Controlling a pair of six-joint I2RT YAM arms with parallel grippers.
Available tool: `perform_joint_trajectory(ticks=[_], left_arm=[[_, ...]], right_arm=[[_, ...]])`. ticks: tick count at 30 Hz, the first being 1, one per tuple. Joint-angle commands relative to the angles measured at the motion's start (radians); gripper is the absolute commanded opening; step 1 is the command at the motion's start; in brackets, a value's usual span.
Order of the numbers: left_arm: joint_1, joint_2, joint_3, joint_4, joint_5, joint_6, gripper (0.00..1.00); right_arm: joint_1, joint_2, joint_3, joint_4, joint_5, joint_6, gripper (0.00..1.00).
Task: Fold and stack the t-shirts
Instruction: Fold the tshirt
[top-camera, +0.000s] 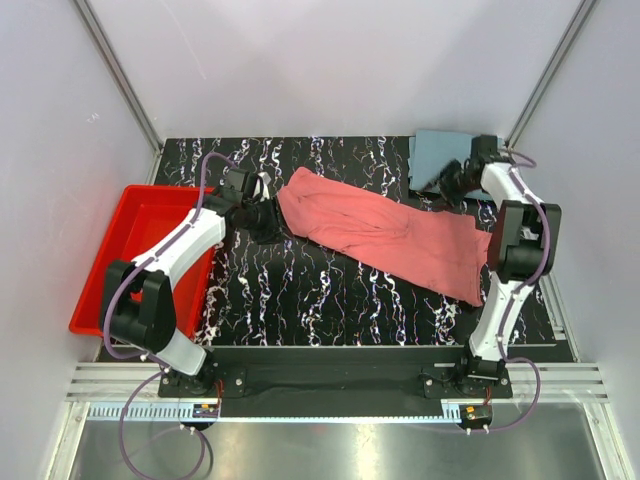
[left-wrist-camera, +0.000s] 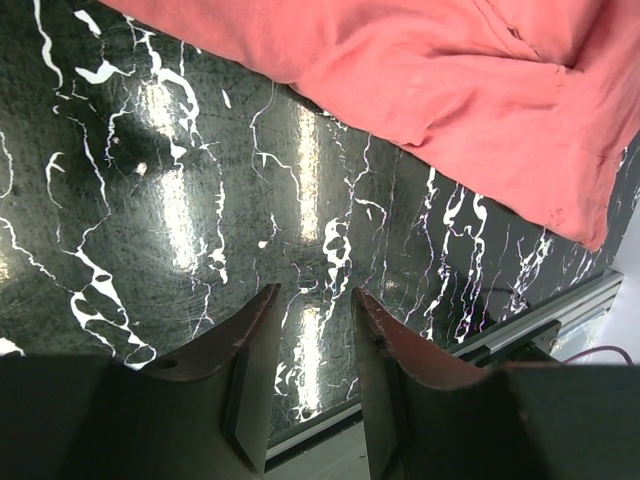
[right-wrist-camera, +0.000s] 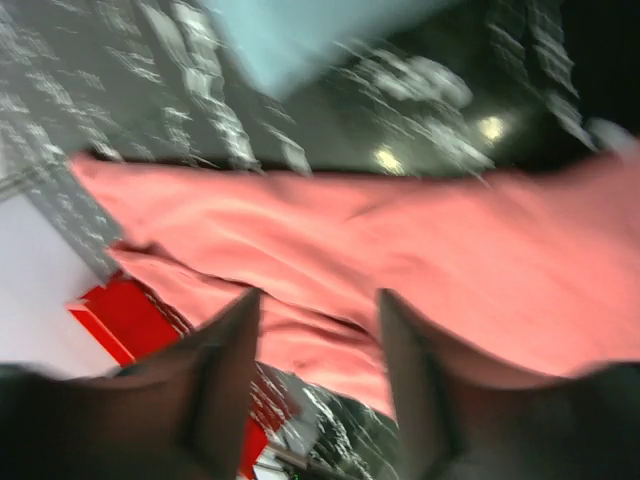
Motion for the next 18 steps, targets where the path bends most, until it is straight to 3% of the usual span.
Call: perform_joint_trajectory(ticks=[1, 3, 6, 10, 13, 16, 18], left_arm=[[-0.001, -0.003, 0.02, 0.052, 0.043, -0.007, 0.39], [-0.001, -0.008, 0.003, 0.086, 0.066, -0.013, 0.39], [-0.003, -0.02, -0.024, 0.104, 0.077, -0.014, 0.39], [-0.004, -0.038, -0.058, 0.127, 0.097, 0.002, 0.39], [-0.004, -0.038, -0.076, 0.155, 0.131, 0.013, 0.39], [-0.004, -0.034, -0.101, 0.175, 0.16, 0.016, 0.39], [-0.004, -0.035, -0.115, 0.189, 0.172, 0.016, 0.39]], right_arm=[[0.025, 0.03, 0.201, -0.082, -0.04, -0.031, 0.63], [-0.014, -0.06, 0.165, -0.168, 0.082, -0.114, 0.73], [-0.084, -0.182, 0.018, -0.243, 0.135, -0.177, 0.74], [-0.234, -0.344, -0.22, -0.268, 0.2, -0.237, 0.61], [-0.276, -0.447, -0.367, -0.277, 0.238, -0.265, 0.52], [-0.321, -0.508, -0.473, -0.265, 0.263, -0.28, 0.52], [-0.356, -0.522, -0.532, -0.254, 0.24, -0.28, 0.57]])
